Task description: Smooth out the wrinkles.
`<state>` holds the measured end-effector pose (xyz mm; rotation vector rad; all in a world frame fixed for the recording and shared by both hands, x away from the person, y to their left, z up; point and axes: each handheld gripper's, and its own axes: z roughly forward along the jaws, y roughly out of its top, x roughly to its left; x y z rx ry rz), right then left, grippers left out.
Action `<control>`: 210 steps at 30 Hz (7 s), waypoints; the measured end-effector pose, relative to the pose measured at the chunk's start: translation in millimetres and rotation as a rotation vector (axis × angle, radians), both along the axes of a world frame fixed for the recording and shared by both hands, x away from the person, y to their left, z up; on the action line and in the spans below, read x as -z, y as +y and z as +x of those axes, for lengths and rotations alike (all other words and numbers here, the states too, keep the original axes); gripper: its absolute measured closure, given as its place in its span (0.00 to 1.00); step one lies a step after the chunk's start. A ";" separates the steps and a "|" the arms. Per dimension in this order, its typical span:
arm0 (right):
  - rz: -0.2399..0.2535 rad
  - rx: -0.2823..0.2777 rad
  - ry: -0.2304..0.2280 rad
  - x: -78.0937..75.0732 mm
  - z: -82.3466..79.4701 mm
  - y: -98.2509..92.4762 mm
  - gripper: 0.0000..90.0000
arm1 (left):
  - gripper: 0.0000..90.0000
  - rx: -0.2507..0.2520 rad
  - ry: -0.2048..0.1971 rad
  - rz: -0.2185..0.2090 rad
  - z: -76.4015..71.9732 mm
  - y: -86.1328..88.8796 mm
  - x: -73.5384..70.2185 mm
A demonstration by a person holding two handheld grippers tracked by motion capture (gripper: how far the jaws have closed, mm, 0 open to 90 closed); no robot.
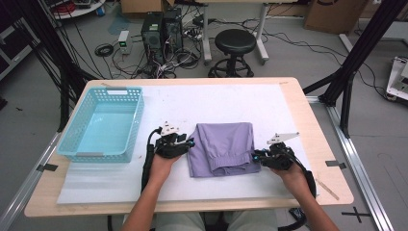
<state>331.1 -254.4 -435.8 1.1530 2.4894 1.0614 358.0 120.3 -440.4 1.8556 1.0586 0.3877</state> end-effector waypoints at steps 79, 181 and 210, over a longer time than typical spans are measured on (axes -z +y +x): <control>0.053 -0.027 -0.126 -15.5 -6.6 20.8 0.54 | 0.78 0.033 0.027 0.021 -31.6 3.8 4.9; -0.031 -0.071 -0.090 -12.5 33.6 8.3 0.65 | 0.73 0.000 0.059 0.059 10.8 -45.0 6.0; -0.143 -0.113 -0.066 2.8 3.2 -3.5 0.96 | 0.64 -0.042 -0.039 -0.072 -7.7 -1.7 -10.7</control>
